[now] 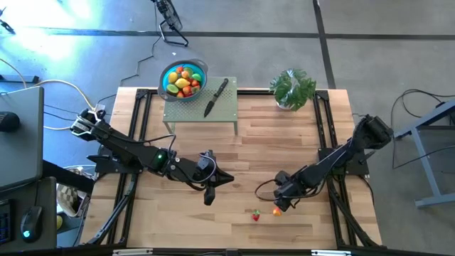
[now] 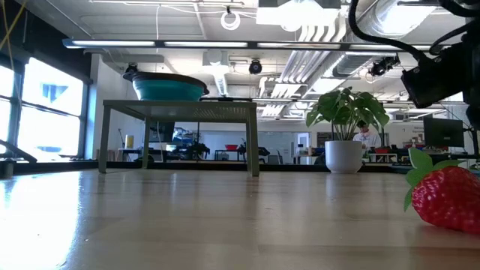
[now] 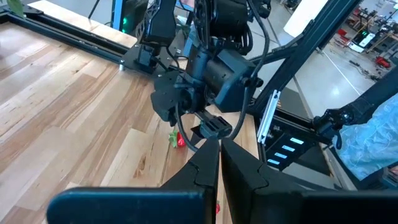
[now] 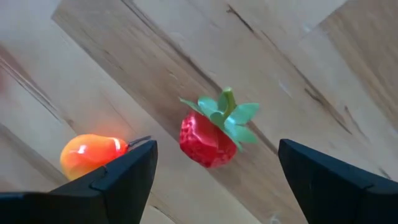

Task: Pick & Place Fruit
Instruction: Put the strawberry into the strainer bowl on the shelf

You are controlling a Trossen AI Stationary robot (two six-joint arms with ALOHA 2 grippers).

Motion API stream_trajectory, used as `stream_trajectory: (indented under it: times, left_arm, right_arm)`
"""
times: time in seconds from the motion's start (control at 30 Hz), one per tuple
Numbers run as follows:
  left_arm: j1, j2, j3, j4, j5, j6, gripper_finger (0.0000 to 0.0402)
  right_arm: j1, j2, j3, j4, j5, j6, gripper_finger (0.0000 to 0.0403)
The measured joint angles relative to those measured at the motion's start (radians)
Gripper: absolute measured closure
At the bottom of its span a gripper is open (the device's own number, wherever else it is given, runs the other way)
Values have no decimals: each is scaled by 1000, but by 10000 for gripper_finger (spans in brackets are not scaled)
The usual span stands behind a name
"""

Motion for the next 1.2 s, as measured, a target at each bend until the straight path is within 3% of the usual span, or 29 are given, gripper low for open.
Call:
stream_trajectory:
  times: [0.2, 0.57, 0.97, 1.2]
  left_arm:
    - [0, 0, 0, 0, 0, 0, 387]
    - [0, 0, 0, -20, 0, -1, 387]
    - [0, 0, 0, -21, 0, -1, 387]
    - [0, 0, 0, -21, 0, -2, 387]
  right_arm:
    - [6, 13, 0, 15, 13, 19, 84]
    - [6, 13, 0, 40, 48, 27, 138]
    - [10, 69, 3, 57, 33, 16, 149]
    - [10, 68, 1, 49, 29, 14, 191]
